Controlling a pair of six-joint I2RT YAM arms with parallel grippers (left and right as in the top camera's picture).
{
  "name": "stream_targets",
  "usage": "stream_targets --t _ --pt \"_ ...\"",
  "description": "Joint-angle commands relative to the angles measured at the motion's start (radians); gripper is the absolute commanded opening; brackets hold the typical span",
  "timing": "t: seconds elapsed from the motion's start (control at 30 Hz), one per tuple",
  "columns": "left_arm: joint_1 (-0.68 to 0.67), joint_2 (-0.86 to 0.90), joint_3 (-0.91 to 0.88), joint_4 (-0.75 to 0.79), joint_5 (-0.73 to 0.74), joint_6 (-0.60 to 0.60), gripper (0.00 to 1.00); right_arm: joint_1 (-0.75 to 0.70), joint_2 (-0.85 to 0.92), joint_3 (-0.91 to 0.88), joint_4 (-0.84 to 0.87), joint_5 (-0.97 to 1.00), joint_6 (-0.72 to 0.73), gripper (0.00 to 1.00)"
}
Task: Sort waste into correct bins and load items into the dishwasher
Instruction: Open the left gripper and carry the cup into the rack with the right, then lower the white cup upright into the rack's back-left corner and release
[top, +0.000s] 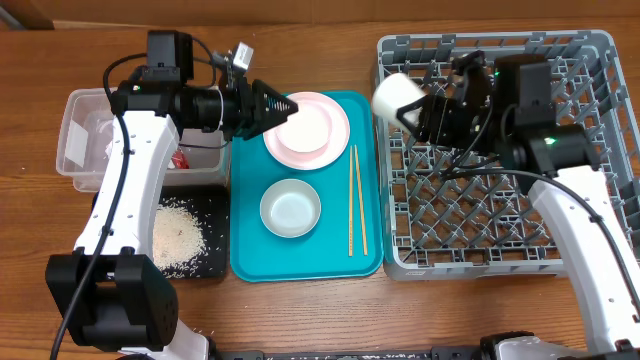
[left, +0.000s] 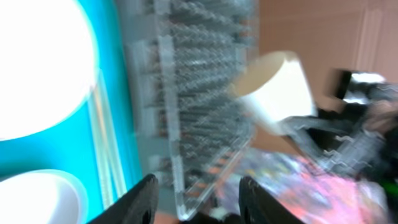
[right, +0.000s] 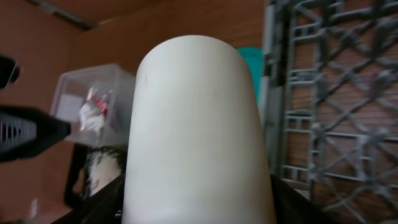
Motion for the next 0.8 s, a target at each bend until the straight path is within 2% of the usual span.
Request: stream_targets --t 0.0,0.17,0.37,0.53,0.77 --pt "0.000 -0.010 0.013 -0.063 -0.274 0.089 0.43 -0.002 -0.005 0.145 -0.073 0.296 -0.006 0.52" --pt "0.000 -0.010 0.013 -0.117 -0.396 0.103 0.39 -0.002 -0.005 0.234 -0.207 0.491 -0.006 0.52" --pt "-0.001 -0.018 0.013 -0.118 -0.456 0.102 0.37 -0.002 0.039 0.233 -0.269 0.555 -0.006 0.52" --pt "-0.002 -0.097 0.013 -0.105 -0.507 0.091 0.36 -0.002 0.109 0.233 -0.272 0.556 -0.007 0.52" --pt "-0.055 -0.306 0.013 -0.111 -0.829 0.048 0.38 0.000 0.173 0.233 -0.241 0.471 -0.025 0.51"
